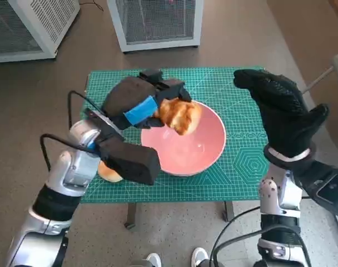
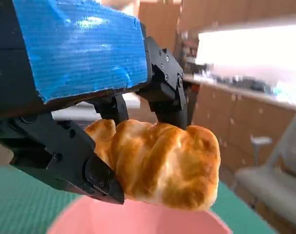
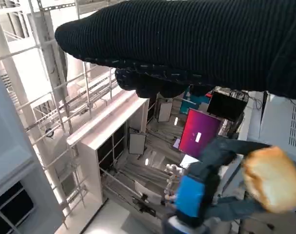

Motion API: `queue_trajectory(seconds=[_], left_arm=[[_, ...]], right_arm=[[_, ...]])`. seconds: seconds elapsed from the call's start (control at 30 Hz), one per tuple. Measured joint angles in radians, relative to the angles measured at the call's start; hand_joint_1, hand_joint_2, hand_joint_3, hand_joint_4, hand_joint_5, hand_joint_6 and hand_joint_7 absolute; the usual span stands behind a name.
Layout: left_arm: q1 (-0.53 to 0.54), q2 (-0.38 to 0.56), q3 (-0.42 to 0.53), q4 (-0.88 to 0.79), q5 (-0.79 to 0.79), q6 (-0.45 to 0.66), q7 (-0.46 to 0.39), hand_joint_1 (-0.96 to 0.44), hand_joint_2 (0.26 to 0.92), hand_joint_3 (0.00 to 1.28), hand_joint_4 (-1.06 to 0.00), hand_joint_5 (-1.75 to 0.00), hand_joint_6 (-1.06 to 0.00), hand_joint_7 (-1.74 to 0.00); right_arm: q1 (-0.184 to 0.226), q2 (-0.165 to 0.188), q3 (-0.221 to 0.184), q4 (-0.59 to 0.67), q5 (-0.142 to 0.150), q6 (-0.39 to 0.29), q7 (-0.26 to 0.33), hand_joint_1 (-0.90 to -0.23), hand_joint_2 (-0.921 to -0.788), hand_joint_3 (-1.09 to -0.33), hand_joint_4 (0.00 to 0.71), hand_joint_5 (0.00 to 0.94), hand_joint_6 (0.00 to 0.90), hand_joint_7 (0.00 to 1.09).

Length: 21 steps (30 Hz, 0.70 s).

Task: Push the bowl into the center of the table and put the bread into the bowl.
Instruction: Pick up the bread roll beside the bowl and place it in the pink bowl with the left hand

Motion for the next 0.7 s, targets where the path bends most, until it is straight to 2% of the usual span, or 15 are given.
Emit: queue_trajectory(seconds=[0.1,0.3,0.47,0.5,0.57,0.63,0.7], left_arm=[[0.0,-0.014,-0.016,0.01,0.013,0.012,-0.019,0.0,0.921,0.07,-0.71,-1.12,-0.59,-1.22],[0.003,-0.034,-0.021,0.028,0.013,0.021,-0.035,0.0,0.921,0.22,-0.51,-1.3,-0.45,-1.38],[0.009,-0.038,-0.021,0.039,0.013,0.028,-0.042,0.0,0.921,0.25,-0.47,-1.34,-0.43,-1.42],[0.01,-0.039,-0.021,0.039,0.013,0.029,-0.043,-0.02,0.892,0.23,-0.4,-1.17,-0.37,-1.28],[0.014,-0.039,-0.02,0.033,0.01,0.042,-0.066,-0.1,0.835,0.14,-0.28,-0.54,-0.3,-0.73],[0.025,-0.036,-0.02,0.013,0.009,0.068,-0.102,-0.15,0.822,0.09,-0.24,-0.28,-0.29,-0.48],[0.039,-0.032,-0.021,-0.009,0.01,0.096,-0.139,-0.2,0.813,0.05,-0.2,-0.11,-0.27,-0.31]], right_arm=[[0.003,0.0,0.0,-0.005,0.0,0.001,0.0,-0.551,-0.921,-0.495,0.419,0.002,0.18,0.54],[0.01,0.0,0.0,-0.015,-0.002,0.001,0.0,-0.552,-0.921,-0.495,0.42,0.002,0.174,0.54],[0.013,0.0,0.0,-0.018,-0.004,0.001,0.0,-0.552,-0.921,-0.495,0.42,0.002,0.173,0.54],[0.013,0.0,0.0,-0.019,-0.004,0.001,-0.001,-0.552,-0.921,-0.495,0.42,0.002,0.171,0.54],[0.016,0.0,0.001,-0.023,-0.005,0.001,-0.002,-0.551,-0.921,-0.498,0.421,0.003,0.163,0.54],[0.018,0.0,0.002,-0.027,-0.006,0.001,-0.003,-0.55,-0.921,-0.5,0.422,0.003,0.16,0.53],[0.02,0.0,0.002,-0.027,-0.006,0.001,-0.004,-0.548,-0.921,-0.502,0.423,0.003,0.158,0.53]])
